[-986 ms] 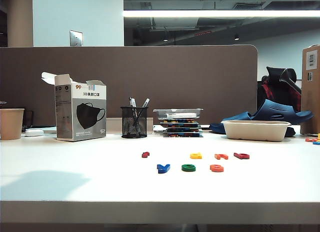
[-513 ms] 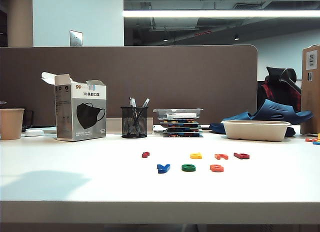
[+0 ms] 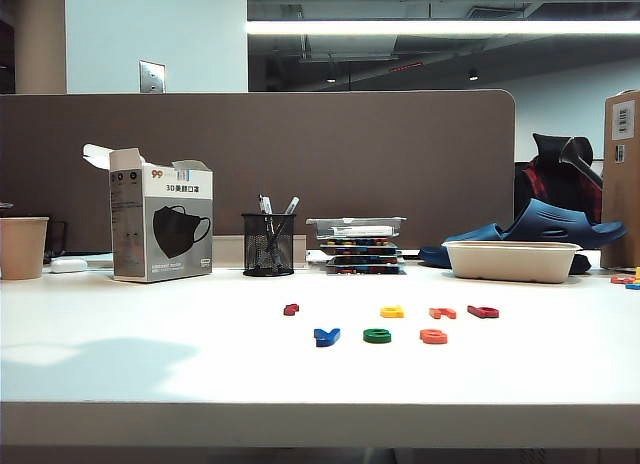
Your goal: Select the appropriate letters from the row of letter magnets placed on the table to arrange into the word "yes".
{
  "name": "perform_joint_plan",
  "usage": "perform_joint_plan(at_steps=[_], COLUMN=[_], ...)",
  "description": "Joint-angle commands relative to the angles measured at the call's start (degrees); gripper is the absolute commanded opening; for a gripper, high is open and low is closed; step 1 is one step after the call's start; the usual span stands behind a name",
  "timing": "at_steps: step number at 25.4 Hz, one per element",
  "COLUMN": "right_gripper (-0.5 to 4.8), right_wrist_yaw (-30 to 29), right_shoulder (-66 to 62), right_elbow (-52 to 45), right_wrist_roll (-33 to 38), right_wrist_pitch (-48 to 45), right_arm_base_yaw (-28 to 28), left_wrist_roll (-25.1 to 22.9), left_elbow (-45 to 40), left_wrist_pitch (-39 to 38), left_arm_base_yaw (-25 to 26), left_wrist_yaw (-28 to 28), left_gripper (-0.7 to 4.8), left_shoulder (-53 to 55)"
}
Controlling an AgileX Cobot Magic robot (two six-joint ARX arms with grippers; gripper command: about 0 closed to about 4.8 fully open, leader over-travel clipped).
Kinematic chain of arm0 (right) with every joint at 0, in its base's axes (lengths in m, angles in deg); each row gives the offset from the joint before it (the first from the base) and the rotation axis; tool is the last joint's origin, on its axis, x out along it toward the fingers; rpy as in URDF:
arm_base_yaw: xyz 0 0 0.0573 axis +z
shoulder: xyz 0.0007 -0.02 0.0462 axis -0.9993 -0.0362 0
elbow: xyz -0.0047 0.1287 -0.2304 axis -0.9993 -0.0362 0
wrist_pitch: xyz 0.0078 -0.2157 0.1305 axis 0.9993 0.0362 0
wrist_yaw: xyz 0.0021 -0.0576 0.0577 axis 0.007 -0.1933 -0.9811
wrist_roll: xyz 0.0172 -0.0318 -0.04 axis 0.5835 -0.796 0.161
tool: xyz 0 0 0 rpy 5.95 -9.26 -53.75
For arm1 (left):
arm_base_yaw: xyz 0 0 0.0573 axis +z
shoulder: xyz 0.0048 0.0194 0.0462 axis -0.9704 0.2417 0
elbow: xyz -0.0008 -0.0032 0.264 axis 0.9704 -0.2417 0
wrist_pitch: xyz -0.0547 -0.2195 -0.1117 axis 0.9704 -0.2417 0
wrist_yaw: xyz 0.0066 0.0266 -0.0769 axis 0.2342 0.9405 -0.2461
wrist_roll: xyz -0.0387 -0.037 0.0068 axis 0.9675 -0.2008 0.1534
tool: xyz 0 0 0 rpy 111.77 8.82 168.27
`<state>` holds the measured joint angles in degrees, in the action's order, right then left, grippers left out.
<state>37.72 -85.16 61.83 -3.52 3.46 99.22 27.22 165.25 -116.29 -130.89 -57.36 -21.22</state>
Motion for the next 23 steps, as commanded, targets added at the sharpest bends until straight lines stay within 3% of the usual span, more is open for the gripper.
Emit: perform_joint_plan(at_steps=[1,5,9,13,17,19,23], right_gripper=[-0.03,-0.03,-0.03,-0.02,-0.03,-0.03,-0.03], right_wrist_yaw=[0.04,0.09,0.22,0.33,0.31,0.55,0.52], right_shoulder=[0.09,0.11,0.13,0.15,0.15,0.2,1.25], right_elbow=[-0.24,-0.46,-0.46,-0.46,-0.46,-0.48,-1.16], right_wrist_roll=[-0.44,-1.46,-1.46,-1.55,-2.99,-2.99,-2.99], right_wrist_pitch=[-1.92,-2.32,-2.29,-2.29,-2.56,-3.34,-4.66], right_arm_base_yaw=[0.0,0.0,-0.02,-0.02,-0.07,-0.07,-0.07], left_wrist_roll=[-7.48,-15.69,-16.87,-19.06,-21.55,-23.65,-24.02], left_elbow=[-2.58,-5.14,-5.14,-5.11,-5.11,-5.11,-5.11], left_wrist_pitch=[6.88,14.78,17.99,20.33,20.85,22.08,22.84], left_arm_base_yaw=[0.07,1.68,7.37,18.01,24.52,30.47,36.83], left_wrist_yaw=[3.15,2.58,-4.52,-11.15,-14.1,-17.22,-21.55], left_gripper=[-0.06,-0.06,-0.06,-0.06,-0.06,-0.06,-0.06], left_shoulder=[0.04,0.02,0.02,-0.22,-0.28,-0.35,-0.35])
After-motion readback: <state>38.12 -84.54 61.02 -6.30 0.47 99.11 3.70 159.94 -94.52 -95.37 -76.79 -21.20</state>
